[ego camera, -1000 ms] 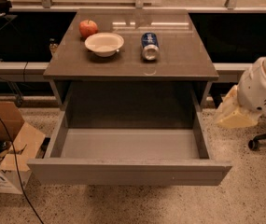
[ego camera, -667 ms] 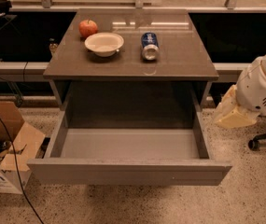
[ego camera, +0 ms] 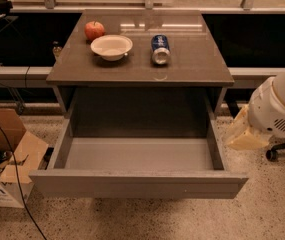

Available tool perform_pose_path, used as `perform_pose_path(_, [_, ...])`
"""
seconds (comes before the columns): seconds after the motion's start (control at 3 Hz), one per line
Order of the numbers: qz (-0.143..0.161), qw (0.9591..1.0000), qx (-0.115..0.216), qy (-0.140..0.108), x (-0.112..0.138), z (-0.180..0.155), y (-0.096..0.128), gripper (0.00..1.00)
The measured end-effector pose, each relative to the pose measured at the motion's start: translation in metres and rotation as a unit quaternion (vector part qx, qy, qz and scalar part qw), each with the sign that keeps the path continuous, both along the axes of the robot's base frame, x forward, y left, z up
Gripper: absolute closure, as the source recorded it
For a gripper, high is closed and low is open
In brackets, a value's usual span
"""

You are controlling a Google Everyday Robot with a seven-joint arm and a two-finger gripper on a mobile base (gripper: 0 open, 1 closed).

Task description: Close top drawer

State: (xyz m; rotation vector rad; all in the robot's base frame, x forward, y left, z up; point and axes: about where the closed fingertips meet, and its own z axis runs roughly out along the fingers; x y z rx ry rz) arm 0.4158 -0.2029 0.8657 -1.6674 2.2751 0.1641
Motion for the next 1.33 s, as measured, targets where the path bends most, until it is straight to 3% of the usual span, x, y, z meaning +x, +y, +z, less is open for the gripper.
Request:
perform_pose_path(0.33, [-0.01,0.9987,0.034,0.036,-0.01,-0.052,0.003,1.0])
perform_pose_path(0.67, [-0.023,0.9972,0.05,0.052,-0.014,-0.084,0.007,1.0])
perform_pose_path(1.33, [-0.041,0.9928,0.061,0.094,-0.021,-0.172,0.011,1.0])
